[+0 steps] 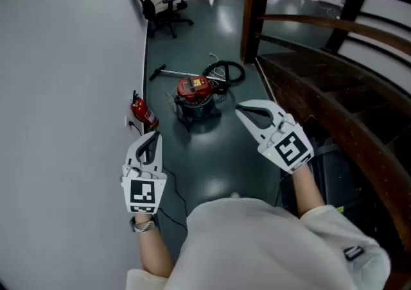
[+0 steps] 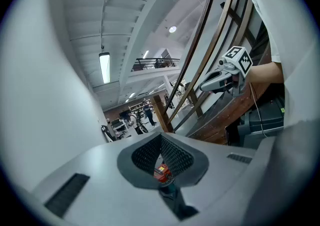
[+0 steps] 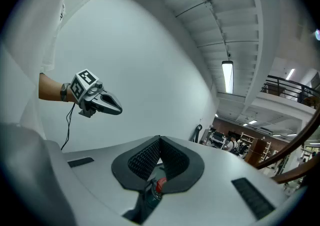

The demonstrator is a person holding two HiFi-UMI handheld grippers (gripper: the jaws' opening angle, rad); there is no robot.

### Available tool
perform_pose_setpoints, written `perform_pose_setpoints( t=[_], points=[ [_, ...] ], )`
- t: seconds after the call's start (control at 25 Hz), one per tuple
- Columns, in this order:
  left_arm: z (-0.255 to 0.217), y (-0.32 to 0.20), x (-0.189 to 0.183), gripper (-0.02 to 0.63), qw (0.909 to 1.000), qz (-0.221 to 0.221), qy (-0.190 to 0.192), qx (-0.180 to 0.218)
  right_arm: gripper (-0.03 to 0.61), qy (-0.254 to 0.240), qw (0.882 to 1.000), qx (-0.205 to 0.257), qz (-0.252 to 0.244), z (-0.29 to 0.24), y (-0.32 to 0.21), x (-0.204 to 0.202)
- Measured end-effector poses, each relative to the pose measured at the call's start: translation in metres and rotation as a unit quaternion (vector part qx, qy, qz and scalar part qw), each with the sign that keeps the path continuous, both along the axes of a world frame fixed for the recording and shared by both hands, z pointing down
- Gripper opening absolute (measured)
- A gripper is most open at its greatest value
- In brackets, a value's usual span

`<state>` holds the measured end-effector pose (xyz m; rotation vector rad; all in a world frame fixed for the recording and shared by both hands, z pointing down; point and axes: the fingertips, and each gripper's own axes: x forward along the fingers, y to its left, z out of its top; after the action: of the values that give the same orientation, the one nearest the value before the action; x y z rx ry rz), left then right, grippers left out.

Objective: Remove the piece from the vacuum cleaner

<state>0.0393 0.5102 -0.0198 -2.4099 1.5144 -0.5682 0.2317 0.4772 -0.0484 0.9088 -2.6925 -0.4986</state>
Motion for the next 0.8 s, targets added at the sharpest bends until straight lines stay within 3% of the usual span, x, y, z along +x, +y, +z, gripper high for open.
perform_pose_setpoints(
  t=[0.2, 0.48, 0.8],
  points=[
    [0.0, -0.001, 0.007, 0.002, 1.0, 0.0, 0.0, -0.002, 0.028, -0.015, 1.0, -0.007, -0.004, -0.001, -0.001, 0.006],
    [0.008, -0.006, 0.021, 0.002, 0.9999, 0.003, -0.005, -0.012, 0.029, -0.045, 0.997, -0.056, -0.017, 0.009, -0.008, 0.017],
    [0.017, -0.014, 0.034, 0.002, 0.9996, -0.018, -0.013, -0.019, 0.029, -0.01, 0.997, -0.071, -0.04, 0.022, -0.021, 0.029]
  ],
)
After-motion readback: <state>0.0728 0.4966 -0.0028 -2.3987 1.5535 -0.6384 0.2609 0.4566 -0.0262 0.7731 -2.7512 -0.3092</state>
